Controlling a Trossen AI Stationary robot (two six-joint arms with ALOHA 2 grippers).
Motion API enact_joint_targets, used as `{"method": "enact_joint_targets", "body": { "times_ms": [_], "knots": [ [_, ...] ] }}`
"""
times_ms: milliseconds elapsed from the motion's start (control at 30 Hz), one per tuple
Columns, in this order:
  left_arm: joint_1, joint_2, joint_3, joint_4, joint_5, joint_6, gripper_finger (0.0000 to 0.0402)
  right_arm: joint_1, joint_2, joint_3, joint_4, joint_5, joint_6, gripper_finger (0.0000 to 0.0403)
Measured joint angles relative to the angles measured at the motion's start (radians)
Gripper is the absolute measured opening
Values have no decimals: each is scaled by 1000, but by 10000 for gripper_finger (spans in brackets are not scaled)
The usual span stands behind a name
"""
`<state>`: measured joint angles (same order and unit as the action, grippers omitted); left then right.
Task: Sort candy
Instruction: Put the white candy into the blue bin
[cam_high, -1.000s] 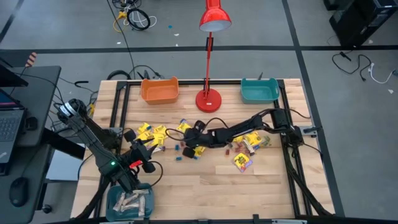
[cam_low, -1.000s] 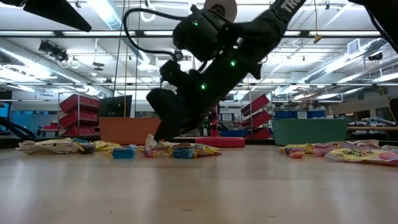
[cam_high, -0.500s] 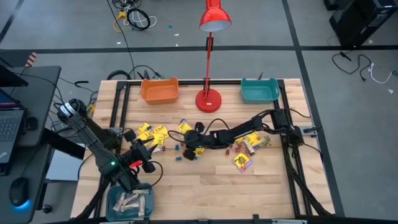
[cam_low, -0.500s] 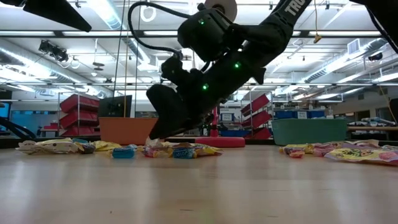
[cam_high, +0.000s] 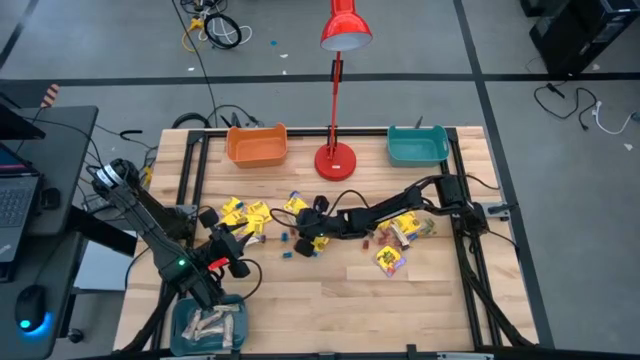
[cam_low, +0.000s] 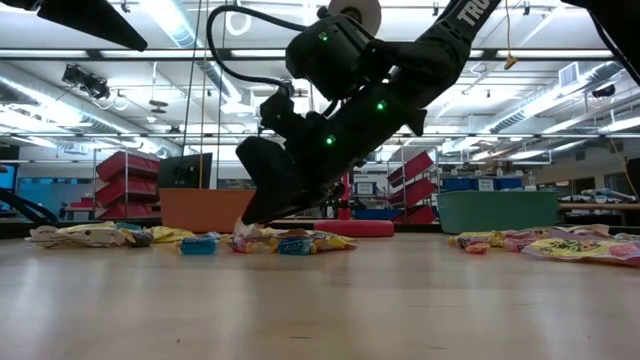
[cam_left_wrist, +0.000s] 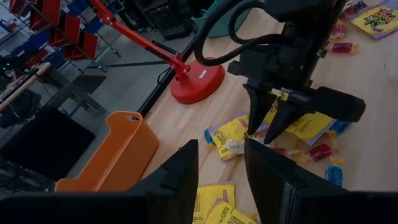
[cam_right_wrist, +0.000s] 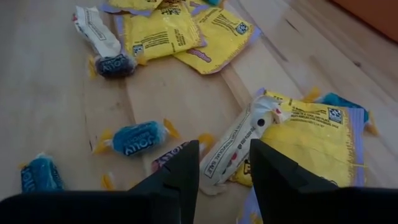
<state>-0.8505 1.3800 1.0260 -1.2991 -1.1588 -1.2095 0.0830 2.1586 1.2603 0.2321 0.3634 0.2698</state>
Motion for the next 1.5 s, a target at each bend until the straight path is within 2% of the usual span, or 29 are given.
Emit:
{"method": "enact_joint_targets", "body": {
  "times_ms": [333, 600, 800, 1000, 1500],
  "knots": [
    [0, 0, 0, 3, 0, 0, 133, 10, 0, 0, 19, 6, -102, 126],
    [0, 0, 0, 5, 0, 0, 133, 8, 0, 0, 10, 29, -36, 126],
    [0, 0, 0, 6, 0, 0, 133, 10, 80, 1, 90, 35, -3, 125],
    [0, 0, 0, 6, 1, 0, 133, 11, 90, 2, 99, 36, 16, 123],
    [0, 0, 0, 6, 9, 0, 133, 11, 85, 0, 132, 24, -54, 52]
  ]
}}
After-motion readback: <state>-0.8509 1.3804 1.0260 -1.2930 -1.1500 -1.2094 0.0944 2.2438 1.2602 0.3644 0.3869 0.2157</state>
